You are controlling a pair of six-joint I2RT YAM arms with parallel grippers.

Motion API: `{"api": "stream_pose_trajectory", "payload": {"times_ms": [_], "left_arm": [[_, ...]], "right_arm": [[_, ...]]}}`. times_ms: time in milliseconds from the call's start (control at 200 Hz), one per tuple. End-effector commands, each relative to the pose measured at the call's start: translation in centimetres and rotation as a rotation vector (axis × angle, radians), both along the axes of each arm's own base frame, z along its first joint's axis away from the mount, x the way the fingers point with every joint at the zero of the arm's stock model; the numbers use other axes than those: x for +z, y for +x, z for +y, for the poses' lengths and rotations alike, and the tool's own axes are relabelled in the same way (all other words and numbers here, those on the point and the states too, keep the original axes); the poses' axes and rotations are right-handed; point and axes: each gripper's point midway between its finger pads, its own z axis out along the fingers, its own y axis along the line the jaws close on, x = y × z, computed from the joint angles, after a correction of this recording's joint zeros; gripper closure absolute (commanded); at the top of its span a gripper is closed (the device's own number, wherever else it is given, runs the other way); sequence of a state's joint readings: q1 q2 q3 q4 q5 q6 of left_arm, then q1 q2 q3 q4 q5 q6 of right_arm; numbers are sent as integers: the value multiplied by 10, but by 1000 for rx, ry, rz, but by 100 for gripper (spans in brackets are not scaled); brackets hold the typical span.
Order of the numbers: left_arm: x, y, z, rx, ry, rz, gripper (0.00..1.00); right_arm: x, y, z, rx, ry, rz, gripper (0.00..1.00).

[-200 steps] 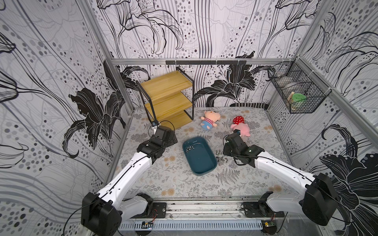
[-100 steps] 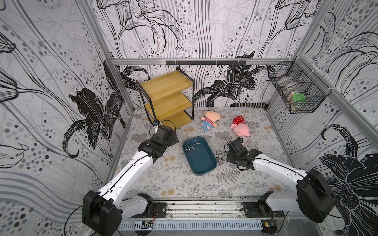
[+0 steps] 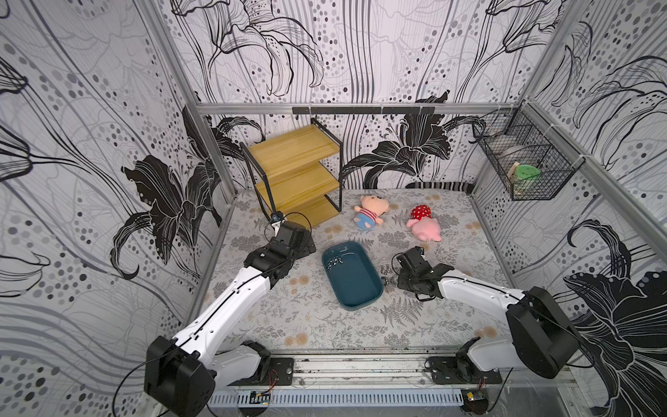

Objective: Take out the wing nut from the storage box
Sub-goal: Place the wing nut at the center of the board.

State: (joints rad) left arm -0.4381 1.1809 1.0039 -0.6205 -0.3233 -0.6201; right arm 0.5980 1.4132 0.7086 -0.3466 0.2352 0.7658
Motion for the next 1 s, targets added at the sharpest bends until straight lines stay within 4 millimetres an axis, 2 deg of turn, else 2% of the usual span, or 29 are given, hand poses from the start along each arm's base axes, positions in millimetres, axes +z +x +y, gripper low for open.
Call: {"api": "stream_pose_trajectory", "payload": {"times_ms": [0, 456, 716, 991], "left_arm": [[12, 5, -1, 15, -11, -40, 5], [11, 4, 1, 21, -6, -40, 5], [11, 2, 2, 23, -3, -39, 5], [12, 3, 1, 23, -7, -43, 5]], "right_arm": [[-11, -2, -5, -6, -15, 16, 100], [-20, 5, -3, -8, -24, 24, 99], [-20, 4, -4, -10, -32, 34, 90], [-4, 8, -8, -11, -58, 3, 80]]}}
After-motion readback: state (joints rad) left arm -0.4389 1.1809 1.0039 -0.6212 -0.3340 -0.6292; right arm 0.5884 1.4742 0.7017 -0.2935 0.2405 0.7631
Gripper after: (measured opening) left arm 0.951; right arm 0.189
